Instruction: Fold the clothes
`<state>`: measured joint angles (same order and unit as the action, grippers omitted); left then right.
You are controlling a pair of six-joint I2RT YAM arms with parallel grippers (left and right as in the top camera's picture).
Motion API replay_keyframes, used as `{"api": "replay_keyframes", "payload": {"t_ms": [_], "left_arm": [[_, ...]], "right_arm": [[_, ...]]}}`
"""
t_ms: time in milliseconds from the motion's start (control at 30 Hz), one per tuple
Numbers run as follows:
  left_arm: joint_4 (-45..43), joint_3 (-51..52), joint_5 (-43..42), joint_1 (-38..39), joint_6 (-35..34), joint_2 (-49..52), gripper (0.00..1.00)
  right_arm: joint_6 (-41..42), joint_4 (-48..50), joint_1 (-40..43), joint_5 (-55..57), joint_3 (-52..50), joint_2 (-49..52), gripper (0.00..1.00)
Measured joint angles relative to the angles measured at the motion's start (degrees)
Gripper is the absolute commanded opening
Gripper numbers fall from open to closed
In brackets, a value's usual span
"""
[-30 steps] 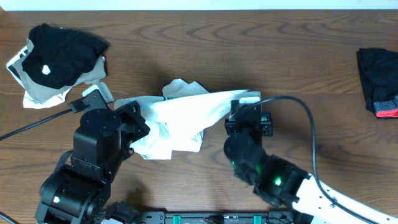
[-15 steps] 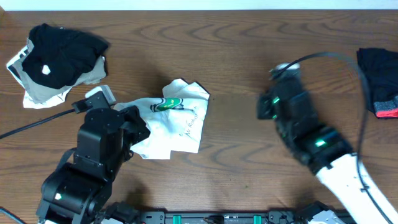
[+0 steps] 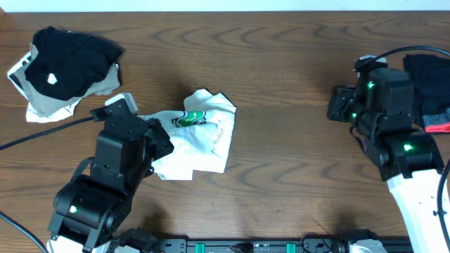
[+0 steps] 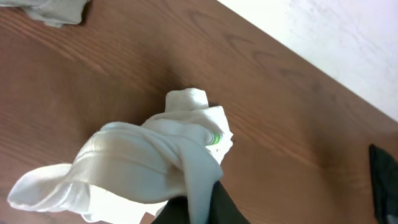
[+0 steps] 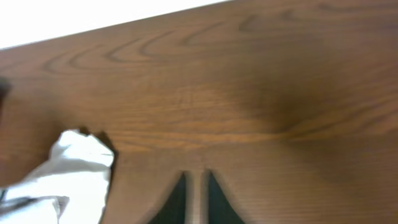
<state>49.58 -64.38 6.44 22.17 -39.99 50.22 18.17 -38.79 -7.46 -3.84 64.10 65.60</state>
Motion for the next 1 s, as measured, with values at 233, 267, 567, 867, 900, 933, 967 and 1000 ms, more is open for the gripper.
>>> {"api": "replay_keyframes", "payload": {"t_ms": [233,267,567,867,900,933,967,1000], "left_arm": [[-0.1,0.0,-0.3,0.0,1.3,1.3,0.56],[-0.2,0.0,-0.3,0.0,1.4,1.4,0.58],[1.0,0.0,-0.3,0.0,1.3,1.4,0.8],[4.9,0.0,-3.5,0.0,1.2,3.5,0.8],[4.4,0.1,-3.9,0.0,1.3,4.4,0.8],[3.9,0.2,-4.6,0.0,1.4,5.6,0.81],[3.2,0.3,-5.3,0.0,2.0,7.4,0.81],[2.2,0.3,-6.2,0.0,2.9,9.3,0.82]], "right_arm": [[-0.4,-0.4,-5.6,-19.1,-0.1,5.3,0.72],[-0.2,0.4,-8.0,-20.4,-0.2,6.5,0.72],[8.2,14.6,-25.9,-22.5,-3.7,22.0,0.7],[13.6,17.9,-29.0,-20.5,-4.2,31.6,0.69],[14.0,17.9,-29.0,-19.9,-4.2,31.7,0.7],[14.3,18.1,-28.9,-19.6,-4.2,31.7,0.72],[14.6,18.4,-28.7,-19.2,-4.2,31.7,0.75],[15.0,18.5,-28.6,-18.9,-4.2,31.7,0.79]]}}
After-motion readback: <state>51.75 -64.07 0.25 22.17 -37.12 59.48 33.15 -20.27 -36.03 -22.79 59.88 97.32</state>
